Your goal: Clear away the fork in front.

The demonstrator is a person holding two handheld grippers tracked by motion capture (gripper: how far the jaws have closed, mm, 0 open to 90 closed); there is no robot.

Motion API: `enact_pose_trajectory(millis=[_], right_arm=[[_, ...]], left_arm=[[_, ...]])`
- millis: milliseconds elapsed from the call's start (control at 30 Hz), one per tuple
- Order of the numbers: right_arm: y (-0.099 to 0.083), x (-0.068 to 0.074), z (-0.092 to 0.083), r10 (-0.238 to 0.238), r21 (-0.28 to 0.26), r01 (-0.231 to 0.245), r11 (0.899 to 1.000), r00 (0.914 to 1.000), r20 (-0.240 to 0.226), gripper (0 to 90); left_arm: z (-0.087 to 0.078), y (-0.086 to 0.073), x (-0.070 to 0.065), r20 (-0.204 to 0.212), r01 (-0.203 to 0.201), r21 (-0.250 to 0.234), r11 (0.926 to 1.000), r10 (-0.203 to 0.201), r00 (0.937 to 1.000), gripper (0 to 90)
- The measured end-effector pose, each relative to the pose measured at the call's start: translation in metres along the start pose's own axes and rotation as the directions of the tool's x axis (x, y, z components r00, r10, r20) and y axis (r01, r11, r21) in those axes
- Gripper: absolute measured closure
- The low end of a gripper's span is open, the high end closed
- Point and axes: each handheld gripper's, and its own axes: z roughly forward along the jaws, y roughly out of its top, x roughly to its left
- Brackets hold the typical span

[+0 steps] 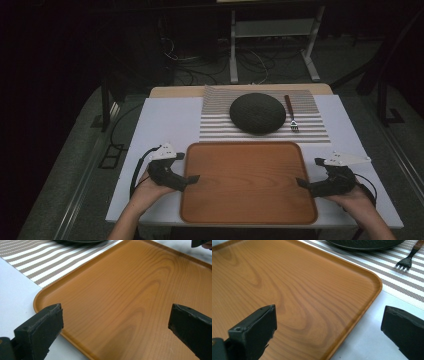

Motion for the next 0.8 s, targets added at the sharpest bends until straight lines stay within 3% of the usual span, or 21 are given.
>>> enact_pose_trajectory(millis=[467,800], right_arm=[[0.006,-0.011,0.007,0.044,0.012,-0.044,0.999,0.9984,0.036,0.4],[0.012,-0.019,0.010,0.068,0.011,-0.068,0.998,0.9968,0.042,0.4]], left_arm=[[-0.002,-0.006,-0.005,-0.009,-0.001,0.002,1.0000,0.001,1.0000,0.0],[-0.001,-0.006,-0.002,-0.005,0.008,-0.005,1.0000,-0.008,1.0000,0.0]])
